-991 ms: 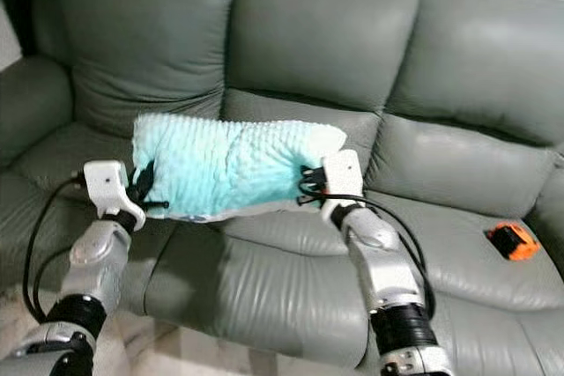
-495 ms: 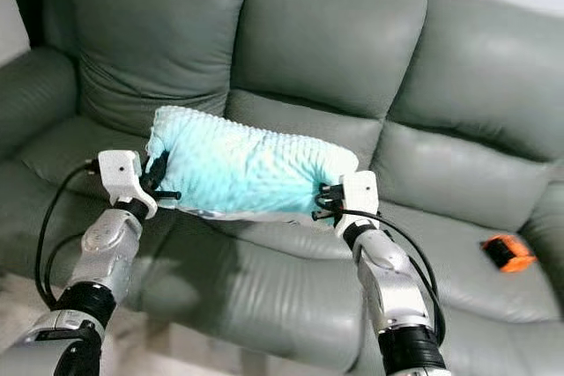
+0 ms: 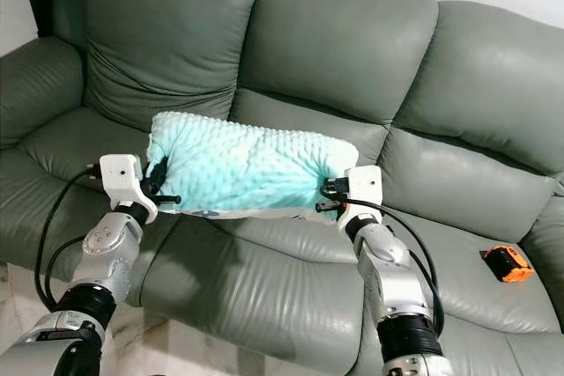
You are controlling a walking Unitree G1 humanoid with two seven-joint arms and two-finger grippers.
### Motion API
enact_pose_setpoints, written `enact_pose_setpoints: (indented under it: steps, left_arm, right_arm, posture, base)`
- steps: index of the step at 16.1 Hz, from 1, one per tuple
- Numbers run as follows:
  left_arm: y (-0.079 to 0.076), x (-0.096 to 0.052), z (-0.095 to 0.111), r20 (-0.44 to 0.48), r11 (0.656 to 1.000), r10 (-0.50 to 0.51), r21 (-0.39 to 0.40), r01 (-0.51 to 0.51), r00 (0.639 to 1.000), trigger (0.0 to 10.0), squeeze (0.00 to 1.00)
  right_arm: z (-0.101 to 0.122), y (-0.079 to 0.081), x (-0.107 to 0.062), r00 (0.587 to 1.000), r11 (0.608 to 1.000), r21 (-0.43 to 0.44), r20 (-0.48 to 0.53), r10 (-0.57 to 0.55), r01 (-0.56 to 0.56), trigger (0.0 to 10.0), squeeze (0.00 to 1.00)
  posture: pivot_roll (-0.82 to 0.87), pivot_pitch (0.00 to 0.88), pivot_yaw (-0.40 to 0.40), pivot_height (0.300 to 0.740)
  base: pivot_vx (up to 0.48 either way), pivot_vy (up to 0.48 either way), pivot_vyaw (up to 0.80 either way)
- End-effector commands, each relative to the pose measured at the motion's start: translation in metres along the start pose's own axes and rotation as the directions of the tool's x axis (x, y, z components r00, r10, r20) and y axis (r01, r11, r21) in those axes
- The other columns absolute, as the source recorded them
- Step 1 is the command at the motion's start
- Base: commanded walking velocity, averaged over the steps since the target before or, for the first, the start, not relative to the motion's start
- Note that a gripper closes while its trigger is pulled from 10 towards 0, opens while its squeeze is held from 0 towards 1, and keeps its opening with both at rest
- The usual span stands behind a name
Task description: Move the pillow to the sofa
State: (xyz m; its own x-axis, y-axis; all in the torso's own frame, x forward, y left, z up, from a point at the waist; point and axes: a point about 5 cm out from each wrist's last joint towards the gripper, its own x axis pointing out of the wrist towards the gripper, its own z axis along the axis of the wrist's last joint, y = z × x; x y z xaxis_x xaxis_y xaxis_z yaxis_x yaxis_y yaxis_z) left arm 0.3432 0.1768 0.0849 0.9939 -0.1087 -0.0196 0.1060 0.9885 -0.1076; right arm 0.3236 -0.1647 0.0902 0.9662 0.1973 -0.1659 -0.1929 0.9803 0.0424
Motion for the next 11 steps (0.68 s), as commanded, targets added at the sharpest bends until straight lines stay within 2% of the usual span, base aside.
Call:
enact_pose_setpoints:
  steps: [1,3,6,9,11]
  left_arm:
    - [-0.008,0.008,0.008,0.014,1.0,-0.028,0.003,0.028,1.0,10.0,0.0]
    - [-0.013,0.015,0.019,0.044,0.998,-0.06,0.009,0.06,0.997,10.0,0.0]
    - [-0.019,0.02,0.024,0.03,0.992,-0.117,0.042,0.116,0.993,10.0,0.0]
    - [-0.018,0.024,0.026,0.008,0.993,-0.112,0.043,0.111,0.994,10.0,0.0]
    - [-0.018,0.027,0.033,0.024,0.994,-0.104,0.036,0.103,0.994,10.0,0.0]
  right_arm:
    - [0.007,-0.021,-0.005,0.996,0.997,0.014,0.033,-0.079,0.079,10.0,0.0]
    - [0.005,-0.025,-0.008,0.995,0.995,0.024,0.034,-0.095,0.095,10.0,0.0]
    - [0.004,-0.027,-0.018,0.986,0.988,0.042,0.064,-0.153,0.15,10.0,0.0]
    - [-0.006,-0.024,-0.027,0.988,0.987,0.071,0.042,-0.146,0.142,10.0,0.0]
    - [-0.008,-0.019,-0.027,0.993,0.992,0.049,0.028,-0.116,0.115,10.0,0.0]
  posture:
    - [-0.01,0.0,-0.125,0.74]
    - [-0.03,0.0,-0.089,0.74]
    - [-0.1,0.0,0.001,0.74]
    - [-0.13,0.0,0.026,0.74]
    - [-0.15,0.0,0.035,0.74]
  base:
    - [0.0,0.0,0.0]
    - [0.0,0.0,0.0]
    - [0.0,0.0,0.0]
    - [0.0,0.0,0.0]
    - [0.0,0.0,0.0]
